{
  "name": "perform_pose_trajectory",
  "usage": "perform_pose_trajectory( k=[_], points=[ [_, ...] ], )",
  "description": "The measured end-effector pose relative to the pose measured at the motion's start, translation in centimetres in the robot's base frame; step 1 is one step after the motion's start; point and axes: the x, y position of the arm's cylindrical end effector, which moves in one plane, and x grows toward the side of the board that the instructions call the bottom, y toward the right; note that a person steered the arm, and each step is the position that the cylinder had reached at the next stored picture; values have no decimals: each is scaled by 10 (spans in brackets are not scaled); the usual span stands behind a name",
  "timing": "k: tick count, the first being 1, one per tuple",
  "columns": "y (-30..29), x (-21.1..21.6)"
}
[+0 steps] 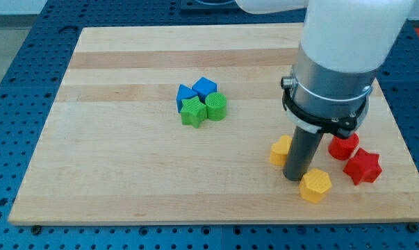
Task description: Move yellow hexagon closer to the red star
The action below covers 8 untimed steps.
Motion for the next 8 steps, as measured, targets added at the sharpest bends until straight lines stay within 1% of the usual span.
perform_pose_trajectory(
  k=[2, 5, 8],
  points=[
    [-18, 18],
    [-13, 42],
    [44, 40]
  ],
)
